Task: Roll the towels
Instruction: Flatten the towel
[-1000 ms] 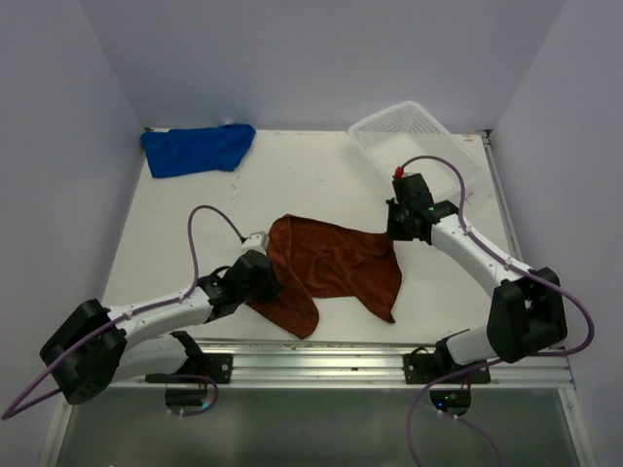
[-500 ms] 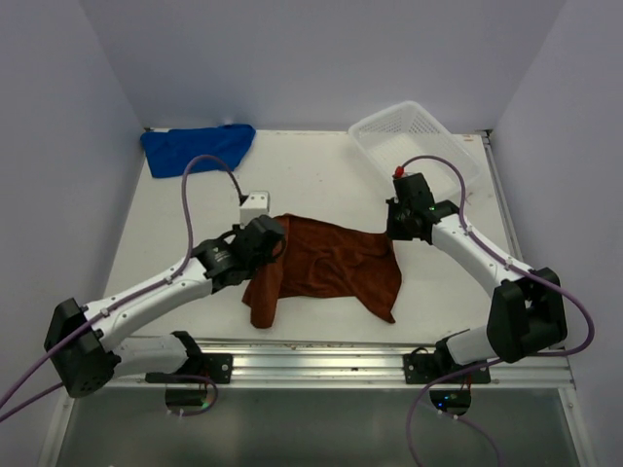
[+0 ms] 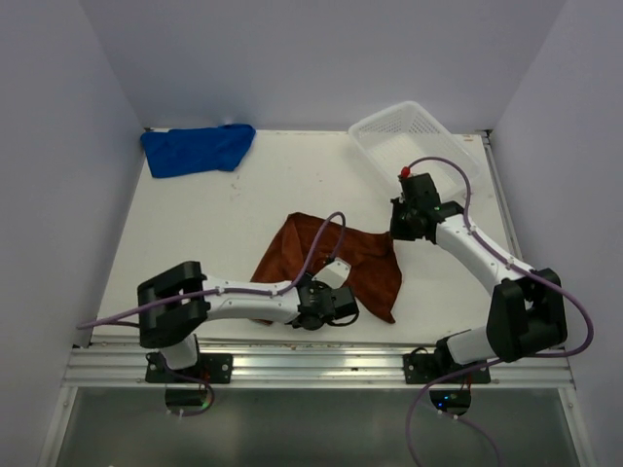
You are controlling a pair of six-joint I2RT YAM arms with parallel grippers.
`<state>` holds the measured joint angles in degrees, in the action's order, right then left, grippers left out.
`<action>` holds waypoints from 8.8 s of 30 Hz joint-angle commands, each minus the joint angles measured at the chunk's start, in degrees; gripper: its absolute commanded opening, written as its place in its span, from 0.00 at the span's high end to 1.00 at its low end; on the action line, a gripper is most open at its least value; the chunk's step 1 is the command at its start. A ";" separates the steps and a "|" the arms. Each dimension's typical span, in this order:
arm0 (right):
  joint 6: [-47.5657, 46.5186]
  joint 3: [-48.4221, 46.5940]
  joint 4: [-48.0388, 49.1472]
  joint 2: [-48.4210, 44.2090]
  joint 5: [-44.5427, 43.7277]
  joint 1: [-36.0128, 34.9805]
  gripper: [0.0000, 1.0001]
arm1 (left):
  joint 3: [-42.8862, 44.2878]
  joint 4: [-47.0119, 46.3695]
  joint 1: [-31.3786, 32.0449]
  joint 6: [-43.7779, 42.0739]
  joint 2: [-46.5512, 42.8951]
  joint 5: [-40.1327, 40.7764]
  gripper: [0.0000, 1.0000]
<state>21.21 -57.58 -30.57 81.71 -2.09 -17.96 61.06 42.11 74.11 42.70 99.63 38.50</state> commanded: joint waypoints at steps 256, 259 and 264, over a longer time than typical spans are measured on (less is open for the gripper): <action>-0.74 -24.79 -32.63 -26.61 -13.56 1.52 1.00 | -3.48 -5.54 -58.20 -21.43 -64.57 1.05 1.00; -0.12 -21.27 -28.60 -23.62 -13.73 1.52 1.00 | -6.03 -7.82 -58.20 -20.90 -61.94 0.70 1.00; -0.29 -17.22 -19.10 -17.65 -19.88 2.05 1.00 | -8.24 -16.87 -58.28 -22.30 -55.10 1.84 1.00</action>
<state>20.45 -75.88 -57.56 61.93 -17.10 -16.47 53.36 34.24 16.45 21.41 41.25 39.22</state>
